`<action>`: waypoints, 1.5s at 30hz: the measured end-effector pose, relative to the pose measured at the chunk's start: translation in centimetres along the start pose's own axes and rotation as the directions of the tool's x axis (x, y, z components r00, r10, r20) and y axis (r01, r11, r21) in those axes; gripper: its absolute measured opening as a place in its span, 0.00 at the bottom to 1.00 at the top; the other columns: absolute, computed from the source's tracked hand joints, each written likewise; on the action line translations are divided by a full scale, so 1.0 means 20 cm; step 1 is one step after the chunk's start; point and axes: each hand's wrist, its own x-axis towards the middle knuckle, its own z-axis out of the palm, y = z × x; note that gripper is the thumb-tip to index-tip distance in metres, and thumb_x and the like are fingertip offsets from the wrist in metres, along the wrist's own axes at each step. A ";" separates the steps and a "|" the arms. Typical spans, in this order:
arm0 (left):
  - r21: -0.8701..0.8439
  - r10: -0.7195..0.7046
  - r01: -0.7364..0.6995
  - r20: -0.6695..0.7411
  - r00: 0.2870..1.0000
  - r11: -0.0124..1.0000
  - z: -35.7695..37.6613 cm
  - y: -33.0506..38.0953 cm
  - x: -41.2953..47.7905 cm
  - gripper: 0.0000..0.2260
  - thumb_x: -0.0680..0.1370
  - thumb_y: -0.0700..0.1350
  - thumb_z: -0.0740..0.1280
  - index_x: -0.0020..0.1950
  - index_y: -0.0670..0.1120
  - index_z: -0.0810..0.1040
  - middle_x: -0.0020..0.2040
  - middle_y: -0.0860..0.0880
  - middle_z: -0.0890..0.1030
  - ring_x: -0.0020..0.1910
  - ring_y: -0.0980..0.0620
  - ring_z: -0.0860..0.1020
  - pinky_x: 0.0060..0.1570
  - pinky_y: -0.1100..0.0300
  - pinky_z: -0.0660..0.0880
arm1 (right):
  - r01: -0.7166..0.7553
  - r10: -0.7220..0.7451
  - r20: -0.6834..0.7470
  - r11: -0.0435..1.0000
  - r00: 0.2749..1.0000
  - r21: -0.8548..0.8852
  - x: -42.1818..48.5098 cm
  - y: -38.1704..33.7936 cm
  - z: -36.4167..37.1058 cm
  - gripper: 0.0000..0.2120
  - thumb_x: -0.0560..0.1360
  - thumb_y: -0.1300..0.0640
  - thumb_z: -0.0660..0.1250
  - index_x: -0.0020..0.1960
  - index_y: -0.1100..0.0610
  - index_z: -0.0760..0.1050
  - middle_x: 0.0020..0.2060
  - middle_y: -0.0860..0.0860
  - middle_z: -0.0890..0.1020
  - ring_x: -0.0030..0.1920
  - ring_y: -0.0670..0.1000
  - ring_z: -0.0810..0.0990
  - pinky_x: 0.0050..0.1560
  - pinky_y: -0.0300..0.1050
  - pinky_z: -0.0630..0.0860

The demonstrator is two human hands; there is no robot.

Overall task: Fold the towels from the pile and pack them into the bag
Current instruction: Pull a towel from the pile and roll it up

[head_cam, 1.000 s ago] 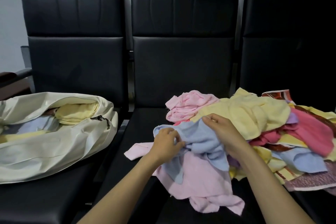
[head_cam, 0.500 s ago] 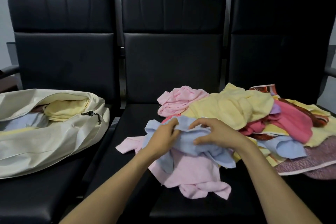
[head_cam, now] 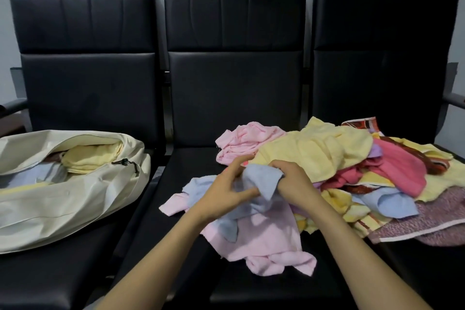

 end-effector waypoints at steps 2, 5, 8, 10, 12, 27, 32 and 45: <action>0.036 0.022 -0.018 -0.102 0.994 0.999 0.03 0.03 0.01 0.14 0.72 0.49 0.72 0.55 0.55 0.73 0.46 0.56 0.80 0.46 0.61 0.77 0.45 0.66 0.73 | -0.020 0.020 -0.005 0.984 1.000 -0.175 0.02 -0.01 0.01 0.07 0.70 0.60 0.67 0.36 0.54 0.70 0.29 0.44 0.71 0.34 0.45 0.68 0.34 0.38 0.64; -0.059 0.052 -0.075 -0.319 0.946 0.995 -0.02 0.04 0.02 0.03 0.78 0.43 0.65 0.45 0.46 0.75 0.39 0.57 0.77 0.39 0.60 0.73 0.41 0.66 0.69 | 0.004 -0.022 0.122 0.990 0.992 0.143 0.01 -0.01 -0.03 0.11 0.66 0.54 0.69 0.33 0.57 0.69 0.28 0.46 0.71 0.30 0.39 0.68 0.36 0.39 0.67; -0.277 -0.032 -0.121 -0.488 0.872 0.953 -0.10 0.09 0.02 0.07 0.81 0.40 0.60 0.44 0.43 0.73 0.39 0.52 0.73 0.39 0.60 0.70 0.41 0.68 0.68 | 0.013 0.015 0.287 0.995 0.958 -0.096 -0.02 0.04 -0.08 0.06 0.70 0.56 0.72 0.39 0.56 0.76 0.31 0.45 0.77 0.34 0.43 0.74 0.34 0.38 0.69; -0.390 -0.185 -0.056 -0.554 0.812 0.919 -0.17 0.08 0.04 0.08 0.81 0.44 0.60 0.43 0.46 0.73 0.40 0.51 0.74 0.40 0.57 0.72 0.42 0.63 0.69 | 0.022 0.038 0.132 0.906 0.991 -0.423 0.00 0.08 -0.08 0.07 0.75 0.55 0.65 0.39 0.54 0.75 0.32 0.45 0.75 0.37 0.51 0.75 0.36 0.43 0.69; -0.361 -0.333 0.140 -0.558 0.760 0.922 -0.24 0.01 0.04 0.07 0.80 0.44 0.60 0.44 0.46 0.73 0.42 0.49 0.76 0.42 0.52 0.74 0.42 0.57 0.70 | -0.049 0.039 -0.039 0.951 0.998 -0.305 0.03 0.09 -0.10 0.11 0.76 0.60 0.60 0.36 0.56 0.70 0.31 0.49 0.72 0.38 0.54 0.73 0.36 0.46 0.67; 0.326 0.028 -0.041 0.044 0.999 0.945 -0.05 0.00 0.00 0.15 0.70 0.58 0.68 0.41 0.45 0.77 0.34 0.53 0.76 0.35 0.59 0.70 0.38 0.60 0.67 | 0.134 -0.206 0.175 0.927 0.963 0.350 -0.06 -0.07 -0.15 0.03 0.76 0.62 0.67 0.44 0.56 0.79 0.36 0.44 0.81 0.40 0.41 0.77 0.41 0.34 0.73; 0.649 -0.397 0.124 0.292 0.870 0.750 -0.20 0.04 -0.06 0.15 0.68 0.56 0.75 0.37 0.51 0.70 0.33 0.54 0.71 0.33 0.58 0.69 0.31 0.64 0.63 | 0.097 0.011 0.452 0.972 0.892 -0.215 -0.07 0.03 -0.12 0.16 0.64 0.50 0.78 0.40 0.53 0.72 0.32 0.44 0.73 0.34 0.41 0.71 0.33 0.37 0.66; 0.273 -0.283 0.301 -0.102 0.954 0.914 -0.21 -0.08 -0.04 0.07 0.76 0.36 0.58 0.43 0.45 0.73 0.42 0.48 0.79 0.42 0.51 0.73 0.40 0.60 0.68 | -0.017 0.016 0.213 1.000 0.977 0.002 -0.01 0.06 0.03 0.10 0.77 0.66 0.57 0.41 0.53 0.69 0.37 0.48 0.74 0.43 0.52 0.72 0.41 0.42 0.67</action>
